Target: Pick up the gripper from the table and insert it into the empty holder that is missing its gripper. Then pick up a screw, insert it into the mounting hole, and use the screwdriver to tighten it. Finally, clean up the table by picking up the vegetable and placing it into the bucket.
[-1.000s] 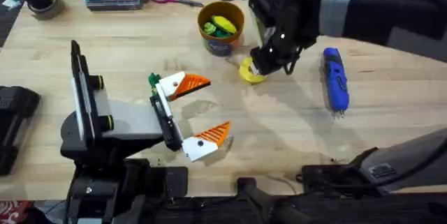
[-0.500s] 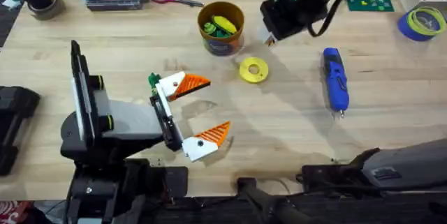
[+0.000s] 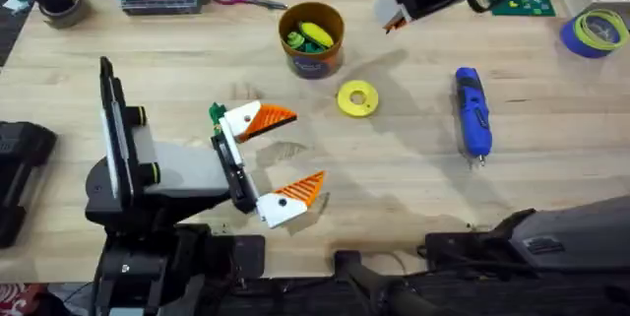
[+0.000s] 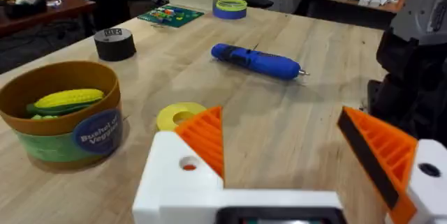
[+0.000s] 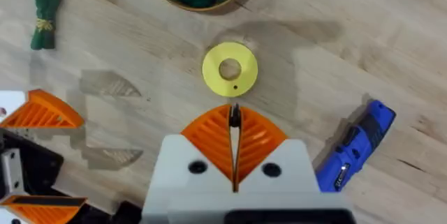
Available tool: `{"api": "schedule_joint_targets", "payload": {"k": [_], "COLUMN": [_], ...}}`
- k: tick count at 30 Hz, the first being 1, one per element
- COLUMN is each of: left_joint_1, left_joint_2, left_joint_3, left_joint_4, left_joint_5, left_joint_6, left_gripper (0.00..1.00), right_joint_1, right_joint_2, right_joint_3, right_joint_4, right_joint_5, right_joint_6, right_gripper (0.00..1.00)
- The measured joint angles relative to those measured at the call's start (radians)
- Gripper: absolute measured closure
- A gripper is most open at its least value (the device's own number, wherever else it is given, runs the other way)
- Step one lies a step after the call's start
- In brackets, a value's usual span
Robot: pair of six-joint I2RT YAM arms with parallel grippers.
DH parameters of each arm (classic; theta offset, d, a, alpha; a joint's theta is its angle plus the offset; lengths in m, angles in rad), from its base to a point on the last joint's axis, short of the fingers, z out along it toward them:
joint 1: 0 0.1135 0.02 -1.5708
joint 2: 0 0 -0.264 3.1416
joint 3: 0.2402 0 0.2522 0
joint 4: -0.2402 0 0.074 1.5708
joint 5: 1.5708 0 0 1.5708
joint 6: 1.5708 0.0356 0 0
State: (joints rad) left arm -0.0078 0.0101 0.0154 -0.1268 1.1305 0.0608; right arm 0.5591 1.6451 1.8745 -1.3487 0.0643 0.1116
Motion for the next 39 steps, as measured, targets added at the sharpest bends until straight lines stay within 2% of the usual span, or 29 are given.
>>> {"api": "schedule_joint_targets", "payload": {"k": [14,19,25,39], "left_joint_1": [0.000,0.000,0.000,0.000], "left_joint_2": [0.000,0.000,0.000,0.000], "left_joint_3": [0.000,0.000,0.000,0.000], "left_joint_4": [0.000,0.000,0.000,0.000], "left_joint_5": [0.000,0.000,0.000,0.000], "left_joint_6": [0.000,0.000,0.000,0.000], "left_gripper": [0.015,0.015,0.015,0.016], "right_joint_1": [0.012,0.053,0.089,0.252], "right_joint_2": [0.000,0.000,0.000,0.011], "right_joint_3": [0.010,0.020,0.084,0.119], "right_joint_4": [-0.013,-0.014,-0.015,0.010], "right_joint_5": [0.001,0.002,0.000,-0.028], "right_joint_6": [-0.008,-0.028,-0.068,-0.180], "right_gripper": [0.995,0.995,0.995,0.995]}}
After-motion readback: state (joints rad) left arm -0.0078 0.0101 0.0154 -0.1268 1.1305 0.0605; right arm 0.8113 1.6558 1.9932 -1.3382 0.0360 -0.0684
